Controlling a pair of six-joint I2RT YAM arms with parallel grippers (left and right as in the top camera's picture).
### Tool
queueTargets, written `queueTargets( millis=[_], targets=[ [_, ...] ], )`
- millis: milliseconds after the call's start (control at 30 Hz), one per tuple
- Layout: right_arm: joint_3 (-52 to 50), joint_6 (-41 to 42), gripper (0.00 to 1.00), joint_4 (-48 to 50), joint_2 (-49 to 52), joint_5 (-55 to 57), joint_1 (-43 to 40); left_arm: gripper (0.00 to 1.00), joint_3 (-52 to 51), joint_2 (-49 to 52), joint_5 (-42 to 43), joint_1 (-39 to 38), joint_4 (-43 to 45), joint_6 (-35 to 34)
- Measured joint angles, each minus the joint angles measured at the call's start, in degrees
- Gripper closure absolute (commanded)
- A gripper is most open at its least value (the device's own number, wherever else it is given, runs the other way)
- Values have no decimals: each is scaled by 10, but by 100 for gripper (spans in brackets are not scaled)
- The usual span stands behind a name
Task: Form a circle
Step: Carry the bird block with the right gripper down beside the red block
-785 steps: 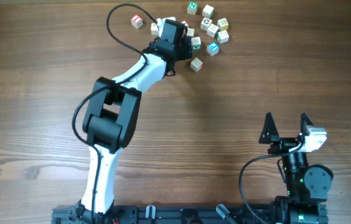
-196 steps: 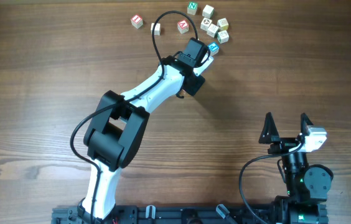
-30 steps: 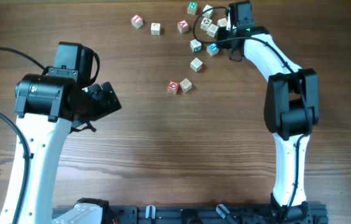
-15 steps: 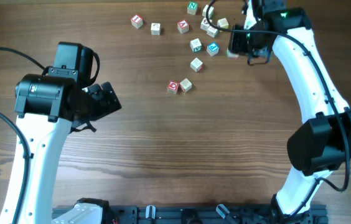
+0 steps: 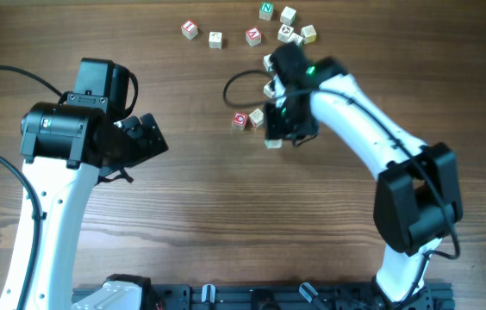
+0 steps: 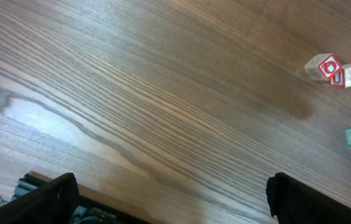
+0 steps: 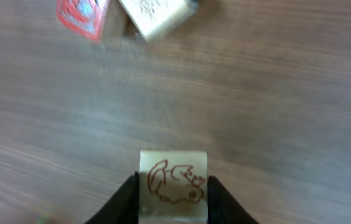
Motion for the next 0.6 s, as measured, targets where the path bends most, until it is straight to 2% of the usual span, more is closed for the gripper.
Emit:
queueTargets(
  millis=[67,167,333,433,600],
  targets=[
    [-51,12,83,75,0,0,13,0,0,0,0,0,0,0],
    [-89,27,83,137,0,7,28,0,0,0,0,0,0,0],
    [-105,33,81,179,0,48,63,0,0,0,0,0,0,0],
    [-105,45,72,194,0,98,75,0,0,0,0,0,0,0],
    [-105,62,63,210,0,131,77,0,0,0,0,0,0,0]
  ],
)
